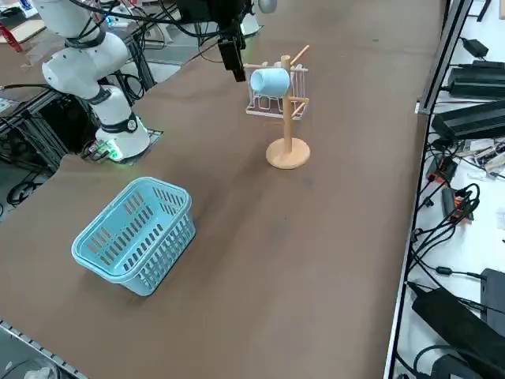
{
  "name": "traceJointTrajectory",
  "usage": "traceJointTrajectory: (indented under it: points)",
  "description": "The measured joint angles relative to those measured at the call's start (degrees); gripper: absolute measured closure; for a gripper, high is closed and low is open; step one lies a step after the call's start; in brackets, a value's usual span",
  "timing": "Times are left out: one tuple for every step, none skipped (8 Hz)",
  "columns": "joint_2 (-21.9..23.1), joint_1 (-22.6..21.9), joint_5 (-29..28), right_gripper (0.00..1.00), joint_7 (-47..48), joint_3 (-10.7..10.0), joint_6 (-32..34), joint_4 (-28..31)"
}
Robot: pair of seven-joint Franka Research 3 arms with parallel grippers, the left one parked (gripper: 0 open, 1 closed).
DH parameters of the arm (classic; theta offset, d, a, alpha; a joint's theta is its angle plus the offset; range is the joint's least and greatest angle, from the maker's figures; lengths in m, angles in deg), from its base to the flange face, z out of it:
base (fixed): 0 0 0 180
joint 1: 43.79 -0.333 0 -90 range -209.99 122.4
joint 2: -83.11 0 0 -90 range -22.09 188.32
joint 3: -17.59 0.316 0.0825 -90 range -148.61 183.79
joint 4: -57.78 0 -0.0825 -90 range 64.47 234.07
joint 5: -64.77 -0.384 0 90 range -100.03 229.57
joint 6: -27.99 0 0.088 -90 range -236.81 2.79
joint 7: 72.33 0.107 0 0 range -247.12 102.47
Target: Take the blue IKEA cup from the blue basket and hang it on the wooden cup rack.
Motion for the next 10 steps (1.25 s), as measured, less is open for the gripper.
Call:
traceJointTrajectory:
  points:
    - [0.03,-1.25,4.46,0.00,4.22,0.02,-0.05,-0.79]
    - [0.11,-2.50,8.63,0.00,9.38,0.03,-0.05,-2.11]
    - [0.19,-3.70,11.55,0.00,14.78,0.03,0.02,-3.17]
    - [0.21,-4.78,13.48,0.00,20.39,0.04,0.03,-3.58]
    - [0.19,-5.64,14.46,0.00,26.06,0.04,0.03,-3.61]
    - [0.17,-6.58,14.70,0.00,31.05,0.05,0.03,-3.61]
    - [0.14,-7.97,14.78,0.00,34.59,0.06,0.06,-3.61]
    - [0.12,-9.03,14.89,0.00,36.49,0.04,0.09,-3.61]
    - [0.18,-9.41,14.90,0.00,37.34,-0.03,0.27,-3.61]
    - [0.53,-9.43,14.90,0.00,37.39,-0.23,0.66,-3.45]
